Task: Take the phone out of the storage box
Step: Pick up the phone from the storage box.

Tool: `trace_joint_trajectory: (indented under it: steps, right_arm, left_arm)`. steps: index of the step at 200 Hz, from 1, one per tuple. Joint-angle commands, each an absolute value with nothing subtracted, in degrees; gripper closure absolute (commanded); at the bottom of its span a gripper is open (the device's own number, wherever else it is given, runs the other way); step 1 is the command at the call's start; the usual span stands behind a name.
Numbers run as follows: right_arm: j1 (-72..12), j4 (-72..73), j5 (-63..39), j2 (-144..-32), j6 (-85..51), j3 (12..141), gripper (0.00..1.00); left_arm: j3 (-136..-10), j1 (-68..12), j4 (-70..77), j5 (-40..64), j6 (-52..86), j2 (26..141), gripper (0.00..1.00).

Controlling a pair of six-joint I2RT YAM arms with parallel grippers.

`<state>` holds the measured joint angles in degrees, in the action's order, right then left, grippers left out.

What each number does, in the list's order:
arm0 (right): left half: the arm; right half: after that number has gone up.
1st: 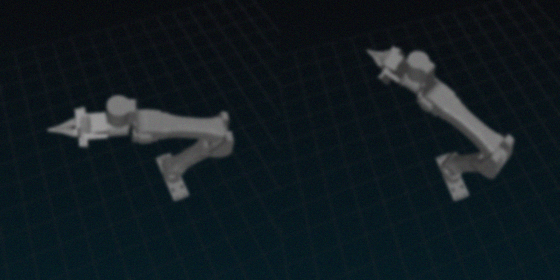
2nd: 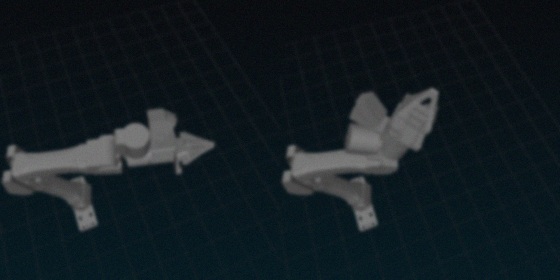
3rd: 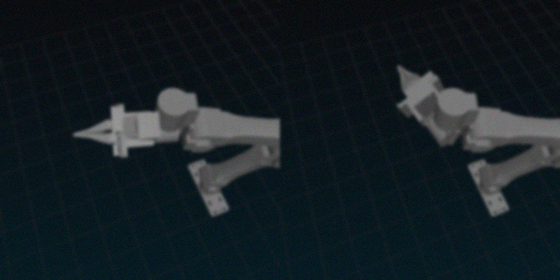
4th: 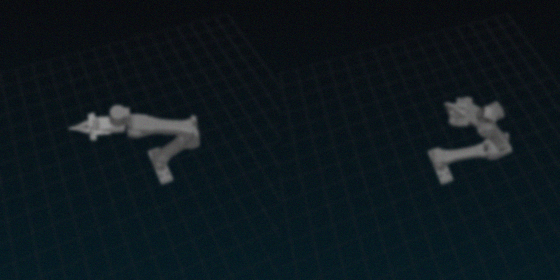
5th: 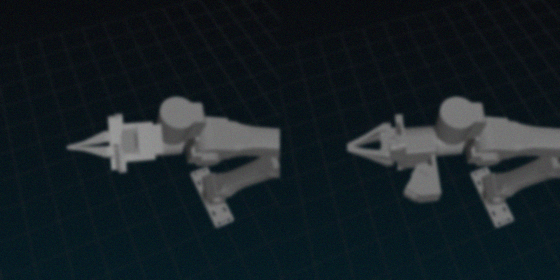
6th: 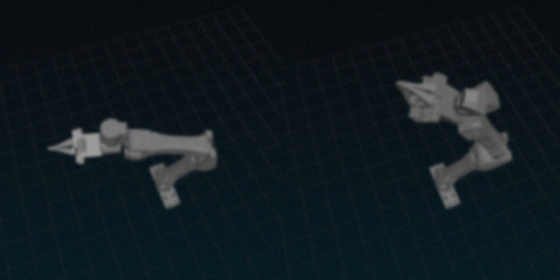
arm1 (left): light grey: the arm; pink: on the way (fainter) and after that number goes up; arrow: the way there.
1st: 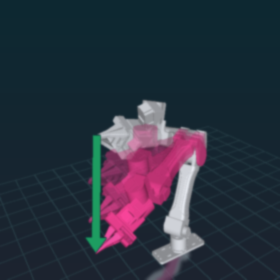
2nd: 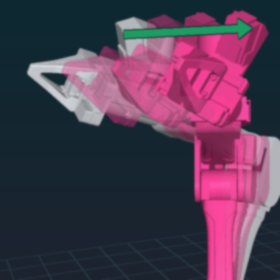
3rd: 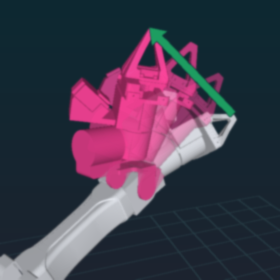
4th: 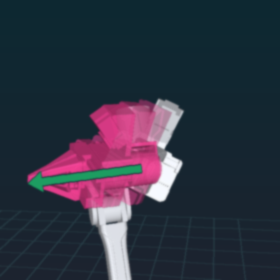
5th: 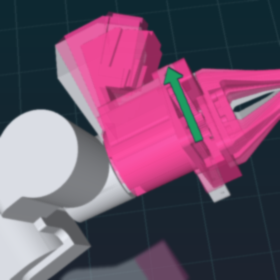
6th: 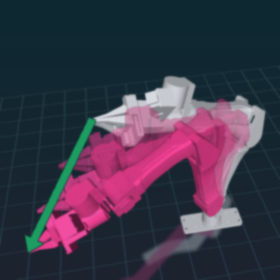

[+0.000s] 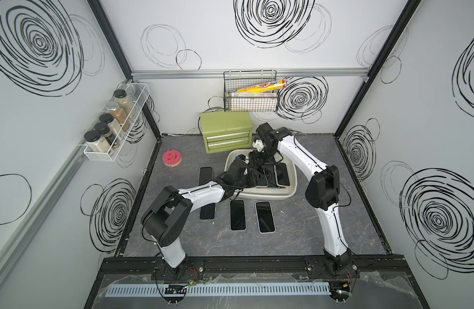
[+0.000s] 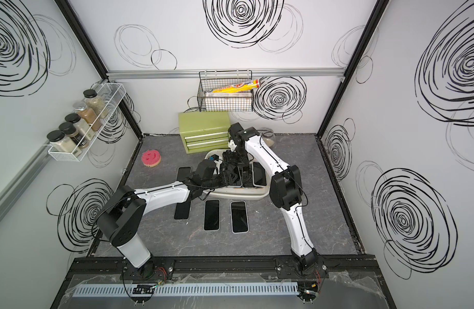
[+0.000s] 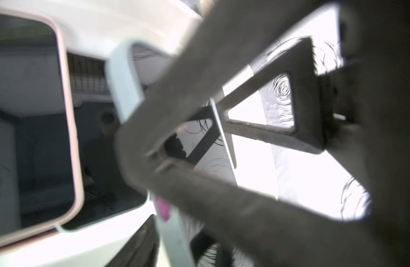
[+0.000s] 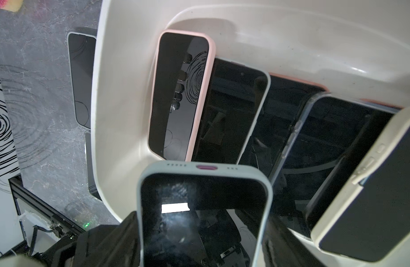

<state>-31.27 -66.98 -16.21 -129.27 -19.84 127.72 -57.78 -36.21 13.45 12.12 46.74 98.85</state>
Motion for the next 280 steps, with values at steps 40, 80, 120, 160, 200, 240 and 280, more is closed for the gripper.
trace_joint_trajectory:
  steps: [40,80,120,160,200,240,280]
  right_arm:
    - [-31.11,-67.28,-19.57,-126.71,-19.07,127.25,0.57]
    - [-31.1,-66.45,-21.34,-126.56,-19.42,126.56,0.57]
    - [-31.03,-66.07,-21.0,-125.97,-19.6,126.23,0.53]
    - [-26.42,-66.93,-18.74,-125.34,-21.27,130.78,0.26]
    - [-19.48,-64.63,-20.35,-122.65,-23.15,133.42,0.12]
    - [-13.41,-66.24,-17.26,-118.34,-23.0,132.78,0.1]
    - [-10.05,-65.11,-16.96,-112.24,-21.56,128.09,0.1]
  left_arm:
    - [-58.91,-35.77,16.0,9.01,46.32,97.44,0.75]
    - [-58.71,-35.68,16.11,7.39,46.76,94.51,0.94]
    - [-58.73,-35.6,16.48,7.82,47.12,93.2,1.0]
    - [-58.45,-35.62,15.7,10.05,47.98,89.96,1.0]
    - [-55.98,-37.39,15.5,12.39,50.85,84.66,1.0]
    - [-50.54,-42.53,15.6,11.52,61.24,79.07,1.0]
    - [-46.24,-52.11,10.28,2.15,73.53,74.81,1.0]
